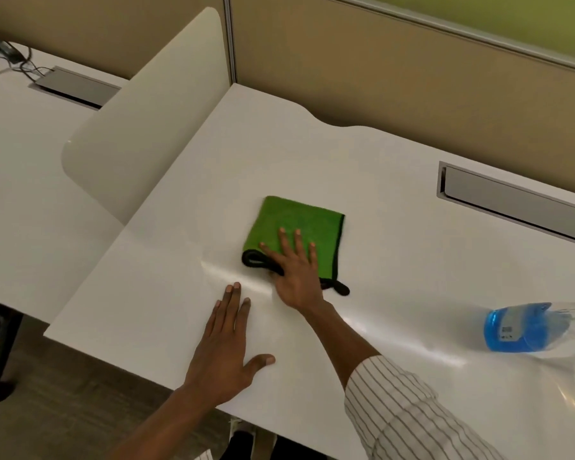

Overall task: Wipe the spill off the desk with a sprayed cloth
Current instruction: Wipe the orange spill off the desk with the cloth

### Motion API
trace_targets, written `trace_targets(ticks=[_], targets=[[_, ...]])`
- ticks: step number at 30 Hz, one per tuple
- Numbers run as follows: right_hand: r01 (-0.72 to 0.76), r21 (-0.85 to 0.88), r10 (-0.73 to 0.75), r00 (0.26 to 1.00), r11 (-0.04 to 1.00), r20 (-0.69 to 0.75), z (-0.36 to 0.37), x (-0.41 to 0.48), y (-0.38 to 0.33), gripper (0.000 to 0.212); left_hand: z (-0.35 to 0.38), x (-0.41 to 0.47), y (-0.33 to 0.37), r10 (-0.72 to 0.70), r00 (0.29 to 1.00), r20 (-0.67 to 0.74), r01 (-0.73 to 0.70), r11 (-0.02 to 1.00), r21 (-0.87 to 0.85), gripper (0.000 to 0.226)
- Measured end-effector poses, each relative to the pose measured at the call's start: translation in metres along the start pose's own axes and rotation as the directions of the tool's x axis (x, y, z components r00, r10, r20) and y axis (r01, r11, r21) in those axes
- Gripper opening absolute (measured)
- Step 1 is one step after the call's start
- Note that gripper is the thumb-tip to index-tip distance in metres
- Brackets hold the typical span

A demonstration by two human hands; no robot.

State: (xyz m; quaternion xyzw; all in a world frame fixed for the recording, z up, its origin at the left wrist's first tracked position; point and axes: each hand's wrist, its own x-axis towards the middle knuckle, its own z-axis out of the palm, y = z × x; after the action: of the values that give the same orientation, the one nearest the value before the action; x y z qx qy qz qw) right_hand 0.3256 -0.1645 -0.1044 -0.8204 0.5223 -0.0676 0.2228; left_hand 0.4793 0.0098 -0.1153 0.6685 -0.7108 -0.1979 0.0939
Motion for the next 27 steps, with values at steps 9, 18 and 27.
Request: trace_targets(ticks=[9,18,27], targets=[[0.27,-0.008,-0.268,0.959,0.963,0.094,-0.018,-0.056,0.052,0.064,-0.003,0.001,-0.001,0.002,1.0,-0.006,-0.003,1.0,-0.025,0.121],[-0.277,-0.035,0.268,0.95,0.96,-0.163,-0.043,-0.133,0.126,0.076,-0.004,0.0,0.0,0.002,1.0,-0.01,-0.003,0.999,-0.042,0.126],[-0.713,0.107,0.699,0.629,0.693,-0.34,0.019,-0.136,0.023,0.081,-0.002,-0.003,-0.001,0.007,1.0,-0.004,-0.008,0.998,-0.068,0.123]])
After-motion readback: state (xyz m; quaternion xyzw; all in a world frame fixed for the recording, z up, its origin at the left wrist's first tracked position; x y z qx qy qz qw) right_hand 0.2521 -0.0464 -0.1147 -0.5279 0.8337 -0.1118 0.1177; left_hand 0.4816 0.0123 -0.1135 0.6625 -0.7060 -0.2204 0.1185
